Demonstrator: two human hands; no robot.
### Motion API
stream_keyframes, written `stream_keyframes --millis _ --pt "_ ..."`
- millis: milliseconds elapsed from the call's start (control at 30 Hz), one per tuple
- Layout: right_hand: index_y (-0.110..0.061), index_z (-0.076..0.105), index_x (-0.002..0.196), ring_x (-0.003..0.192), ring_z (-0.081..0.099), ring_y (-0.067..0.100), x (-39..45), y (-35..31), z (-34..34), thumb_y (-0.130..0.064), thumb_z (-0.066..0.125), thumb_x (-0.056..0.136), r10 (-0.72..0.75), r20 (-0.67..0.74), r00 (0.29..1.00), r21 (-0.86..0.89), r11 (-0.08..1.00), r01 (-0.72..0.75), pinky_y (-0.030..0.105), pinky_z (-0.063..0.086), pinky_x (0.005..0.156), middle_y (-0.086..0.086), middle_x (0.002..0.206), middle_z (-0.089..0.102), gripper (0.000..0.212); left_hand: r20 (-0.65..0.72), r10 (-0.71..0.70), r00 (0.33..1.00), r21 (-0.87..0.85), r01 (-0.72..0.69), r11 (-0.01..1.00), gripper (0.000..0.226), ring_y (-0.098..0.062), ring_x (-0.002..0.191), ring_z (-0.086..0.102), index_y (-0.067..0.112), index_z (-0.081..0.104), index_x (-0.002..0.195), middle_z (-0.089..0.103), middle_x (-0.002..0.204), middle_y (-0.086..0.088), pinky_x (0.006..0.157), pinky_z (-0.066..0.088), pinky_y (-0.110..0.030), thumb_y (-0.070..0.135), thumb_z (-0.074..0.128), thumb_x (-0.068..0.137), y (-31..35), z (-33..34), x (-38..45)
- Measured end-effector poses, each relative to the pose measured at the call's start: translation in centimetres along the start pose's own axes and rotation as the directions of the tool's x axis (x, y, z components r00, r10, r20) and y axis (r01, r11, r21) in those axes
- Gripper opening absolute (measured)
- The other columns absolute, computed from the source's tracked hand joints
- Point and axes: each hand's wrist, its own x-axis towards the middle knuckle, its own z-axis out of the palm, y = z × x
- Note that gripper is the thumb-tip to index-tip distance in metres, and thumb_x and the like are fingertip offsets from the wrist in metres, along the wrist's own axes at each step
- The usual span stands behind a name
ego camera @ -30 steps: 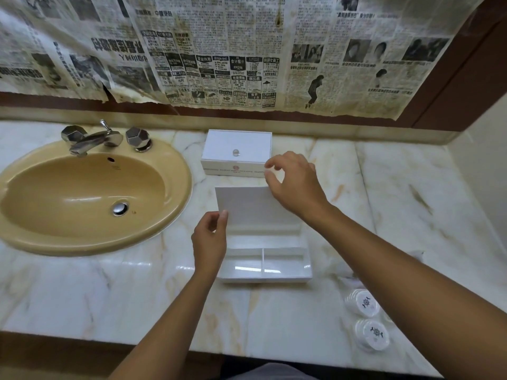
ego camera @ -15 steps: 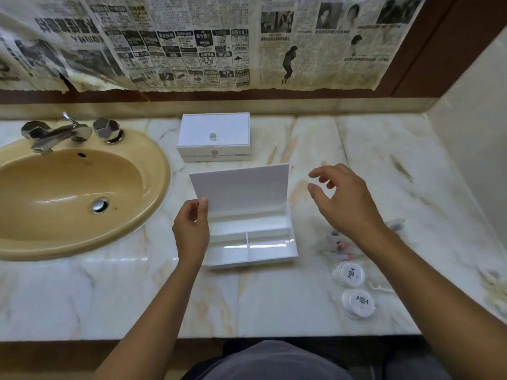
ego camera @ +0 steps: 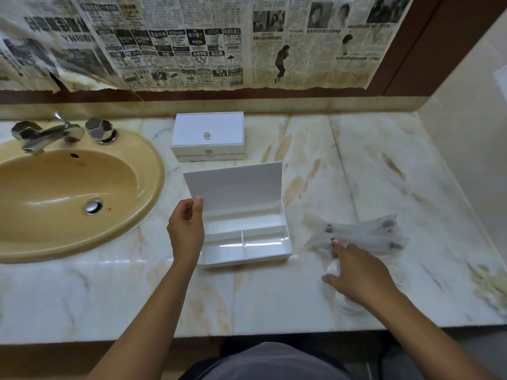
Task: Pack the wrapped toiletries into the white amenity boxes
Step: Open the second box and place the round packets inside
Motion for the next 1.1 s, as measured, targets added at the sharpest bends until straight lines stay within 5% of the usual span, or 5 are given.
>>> stream_keyframes --millis 333,567,1100 --pt "-0.020 0.046 0.132 0.114 0.049 0.020 1.0 0.1 3.1 -0.007 0.053 0.082 -0.050 -0.079 0.996 0.126 0.990 0.060 0.025 0.042 0.085 0.000 0.136 0.045 0.052 0.006 0.018 1.000 0.000 -0.018 1.000 0.030 -0.007 0.083 0.060 0.015 0.065 0.095 0.065 0.086 0.004 0.073 0.043 -0.015 0.042 0.051 0.097 0.3 -0.1 -0.2" --pt "-0.019 0.054 0.116 0.103 0.051 0.019 1.8 -2.2 3.0 -0.014 0.055 0.081 -0.100 -0.082 0.992 0.114 0.987 0.109 0.025 0.036 0.069 0.000 0.109 0.051 0.034 0.009 0.015 1.000 0.000 -0.015 1.000 0.030 -0.009 0.084 0.061 0.016 0.065 0.095 0.066 0.088 0.003 0.074 0.044 -0.016 0.043 0.051 0.097 0.2 -0.1 -0.1" --pt "-0.025 0.043 0.130 0.116 0.046 0.021 1.7 -4.0 0.8 -0.030 0.062 0.083 -0.190 -0.257 0.948 0.092 0.971 0.219 0.030 0.045 0.078 0.000 0.123 0.047 0.051 0.003 0.017 1.000 0.004 -0.017 1.000 0.029 -0.008 0.080 0.060 0.016 0.064 0.094 0.065 0.085 0.004 0.071 0.043 -0.014 0.042 0.051 0.098 0.2 0.0 -0.2"
